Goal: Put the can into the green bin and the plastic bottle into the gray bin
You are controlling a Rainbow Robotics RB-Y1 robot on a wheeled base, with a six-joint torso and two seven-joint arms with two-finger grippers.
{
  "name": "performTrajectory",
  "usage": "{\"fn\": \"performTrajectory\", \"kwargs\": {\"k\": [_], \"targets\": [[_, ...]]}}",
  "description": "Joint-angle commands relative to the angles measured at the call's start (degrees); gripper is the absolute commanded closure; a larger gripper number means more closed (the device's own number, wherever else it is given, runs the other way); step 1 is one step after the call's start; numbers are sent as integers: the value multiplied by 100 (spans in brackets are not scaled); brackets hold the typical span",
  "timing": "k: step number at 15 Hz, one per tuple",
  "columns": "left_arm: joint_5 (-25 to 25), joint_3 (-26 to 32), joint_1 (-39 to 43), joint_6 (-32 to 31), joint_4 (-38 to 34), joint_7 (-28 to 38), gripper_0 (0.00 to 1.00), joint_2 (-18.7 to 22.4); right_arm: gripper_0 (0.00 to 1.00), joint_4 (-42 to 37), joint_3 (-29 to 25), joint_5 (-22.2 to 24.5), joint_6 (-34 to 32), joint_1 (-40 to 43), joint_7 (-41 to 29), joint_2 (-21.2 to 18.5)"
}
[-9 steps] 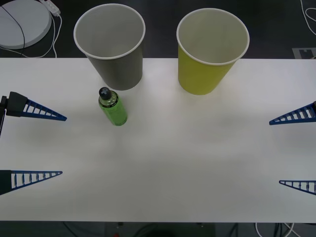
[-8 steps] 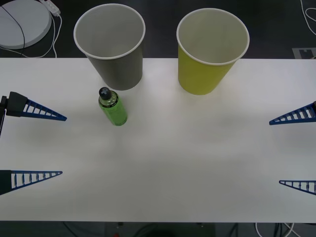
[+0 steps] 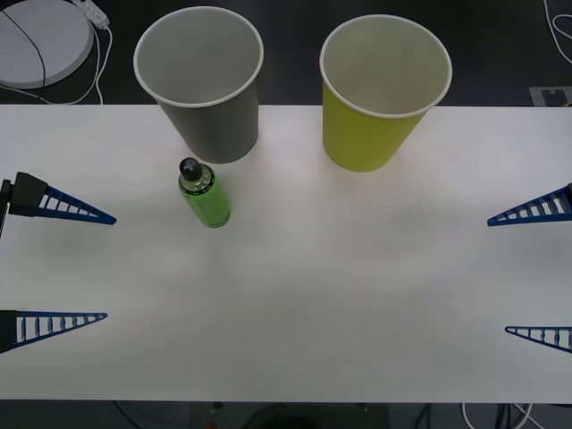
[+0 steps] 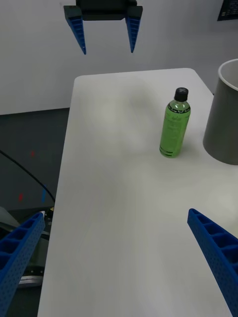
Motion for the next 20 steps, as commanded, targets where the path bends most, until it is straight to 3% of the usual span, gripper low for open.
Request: {"fn": "performTrajectory", "kwargs": {"k": [1,10,15,20], "targets": [[195,-17,-3,111,220,16,0,136,0,0,0,0,0,0,0,0],[388,-113,638,1210,387,-309,0,110,0,0,0,0,0,0,0,0],[247,-122,1060,1842,370,-634,0,-338,0,0,0,0,0,0,0,0],[212,-869,1122,3055,378,-740,0,-479,0,0,0,0,0,0,0,0]]}}
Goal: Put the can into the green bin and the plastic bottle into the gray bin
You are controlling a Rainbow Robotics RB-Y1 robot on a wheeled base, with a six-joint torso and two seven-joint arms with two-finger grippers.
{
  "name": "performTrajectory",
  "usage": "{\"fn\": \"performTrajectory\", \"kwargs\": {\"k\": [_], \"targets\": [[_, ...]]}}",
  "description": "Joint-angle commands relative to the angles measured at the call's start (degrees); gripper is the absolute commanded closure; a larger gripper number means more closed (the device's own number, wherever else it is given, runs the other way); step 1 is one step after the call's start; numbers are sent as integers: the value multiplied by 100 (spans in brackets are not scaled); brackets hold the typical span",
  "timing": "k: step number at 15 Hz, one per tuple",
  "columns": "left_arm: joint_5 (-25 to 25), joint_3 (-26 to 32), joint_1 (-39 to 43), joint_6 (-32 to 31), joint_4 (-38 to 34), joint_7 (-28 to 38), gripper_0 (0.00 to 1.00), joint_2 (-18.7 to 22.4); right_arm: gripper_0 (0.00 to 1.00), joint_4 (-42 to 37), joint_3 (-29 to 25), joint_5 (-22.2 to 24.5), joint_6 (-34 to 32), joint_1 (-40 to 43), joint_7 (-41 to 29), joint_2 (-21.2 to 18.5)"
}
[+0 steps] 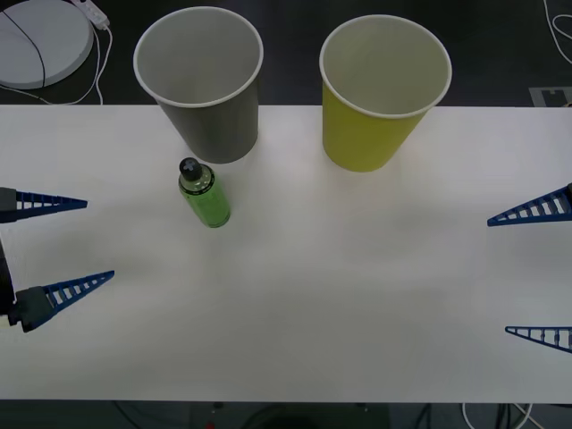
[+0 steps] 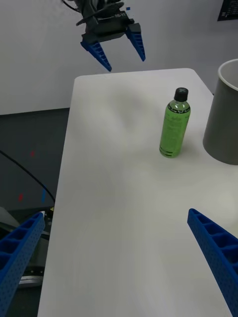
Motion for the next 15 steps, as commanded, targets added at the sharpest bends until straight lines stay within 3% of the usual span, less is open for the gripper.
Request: {"fn": "performTrajectory", "kwargs": {"k": [1,7,11,15], "targets": [[-5,-443,2,742,0,-60,0,-3,0,0,0,0,0,0,0,0],[-146,-1093,-139,1674,0,-148,0,-223,0,0,0,0,0,0,0,0],[-709,-1559,-420,2122,9,-95,0,-399,0,0,0,0,0,0,0,0],[-849,-2016,-754,2491,141,-60,0,-540,0,0,0,0,0,0,0,0]]}}
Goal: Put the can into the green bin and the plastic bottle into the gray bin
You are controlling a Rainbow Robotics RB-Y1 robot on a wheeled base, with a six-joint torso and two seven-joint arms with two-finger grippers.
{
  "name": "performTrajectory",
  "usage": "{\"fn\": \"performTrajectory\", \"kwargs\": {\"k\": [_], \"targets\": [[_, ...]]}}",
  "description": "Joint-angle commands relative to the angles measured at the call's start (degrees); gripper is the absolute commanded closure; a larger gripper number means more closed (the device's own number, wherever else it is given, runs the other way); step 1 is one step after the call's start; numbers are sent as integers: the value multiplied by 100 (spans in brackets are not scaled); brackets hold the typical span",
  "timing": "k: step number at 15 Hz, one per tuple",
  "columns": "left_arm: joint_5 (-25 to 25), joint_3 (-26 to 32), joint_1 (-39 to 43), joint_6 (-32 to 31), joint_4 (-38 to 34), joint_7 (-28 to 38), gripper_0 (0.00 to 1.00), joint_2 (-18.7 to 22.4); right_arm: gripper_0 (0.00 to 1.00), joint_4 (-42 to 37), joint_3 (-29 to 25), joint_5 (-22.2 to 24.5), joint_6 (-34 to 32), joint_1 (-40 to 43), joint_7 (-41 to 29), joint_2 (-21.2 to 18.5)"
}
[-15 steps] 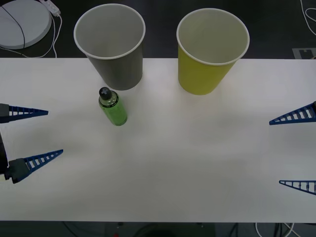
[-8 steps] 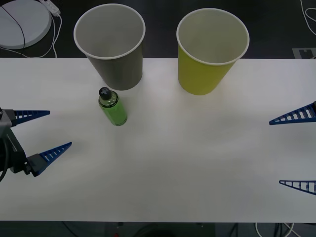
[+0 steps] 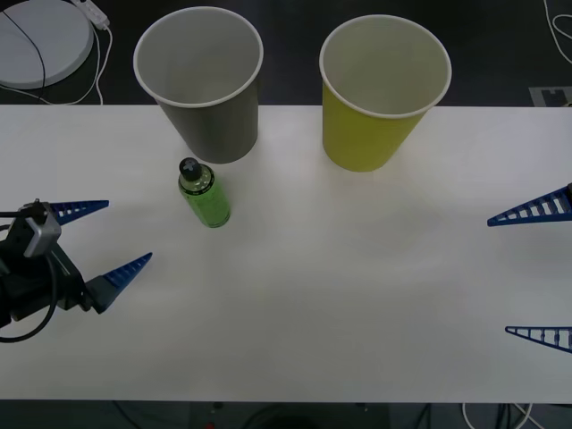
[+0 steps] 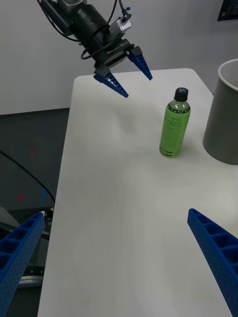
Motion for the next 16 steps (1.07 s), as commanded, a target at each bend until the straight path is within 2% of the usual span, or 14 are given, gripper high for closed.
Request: {"fn": "performTrajectory", "kwargs": {"k": [1,16], "targets": [[-85,-302,-262,195,135,4,0,-83,0,0,0,0,0,0,0,0],[-436,-987,-1149,282,795,13,0,-628,0,0,0,0,0,0,0,0]]}}
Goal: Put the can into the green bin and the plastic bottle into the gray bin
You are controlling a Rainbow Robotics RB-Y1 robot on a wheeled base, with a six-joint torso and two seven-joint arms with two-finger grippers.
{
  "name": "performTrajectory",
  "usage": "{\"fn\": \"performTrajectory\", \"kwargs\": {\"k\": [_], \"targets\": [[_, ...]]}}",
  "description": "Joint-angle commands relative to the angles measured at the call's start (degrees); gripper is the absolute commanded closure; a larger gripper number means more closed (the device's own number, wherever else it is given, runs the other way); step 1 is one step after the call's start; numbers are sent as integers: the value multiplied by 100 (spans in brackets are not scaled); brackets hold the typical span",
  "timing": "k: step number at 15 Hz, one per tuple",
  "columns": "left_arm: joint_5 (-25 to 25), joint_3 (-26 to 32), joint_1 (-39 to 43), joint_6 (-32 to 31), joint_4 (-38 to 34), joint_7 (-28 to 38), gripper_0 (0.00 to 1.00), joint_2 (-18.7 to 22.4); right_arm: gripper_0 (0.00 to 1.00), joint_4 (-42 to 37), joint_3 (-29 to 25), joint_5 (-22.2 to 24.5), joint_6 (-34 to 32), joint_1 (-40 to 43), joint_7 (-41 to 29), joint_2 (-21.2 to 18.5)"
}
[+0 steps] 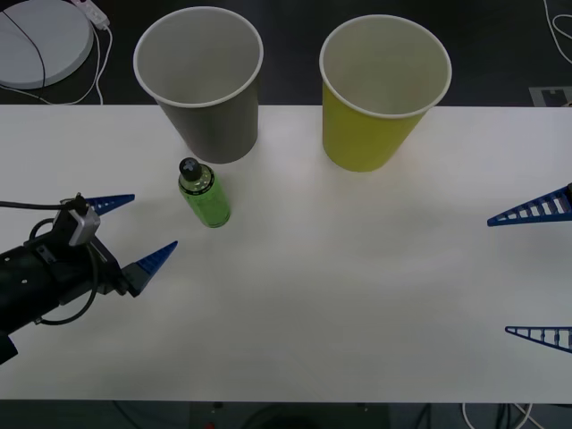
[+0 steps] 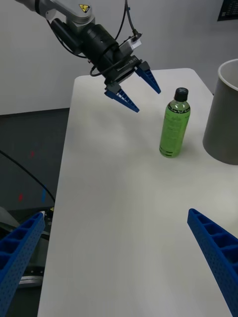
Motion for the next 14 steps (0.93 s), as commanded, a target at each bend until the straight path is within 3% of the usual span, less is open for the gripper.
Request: {"fn": "performTrajectory", "kwargs": {"k": [1,14], "targets": [[-144,-93,-163,8,125,1,0,-149,0,0,0,0,0,0,0,0],[-751,-207,-726,17,705,45,0,-1212,0,0,0,0,0,0,0,0]]}}
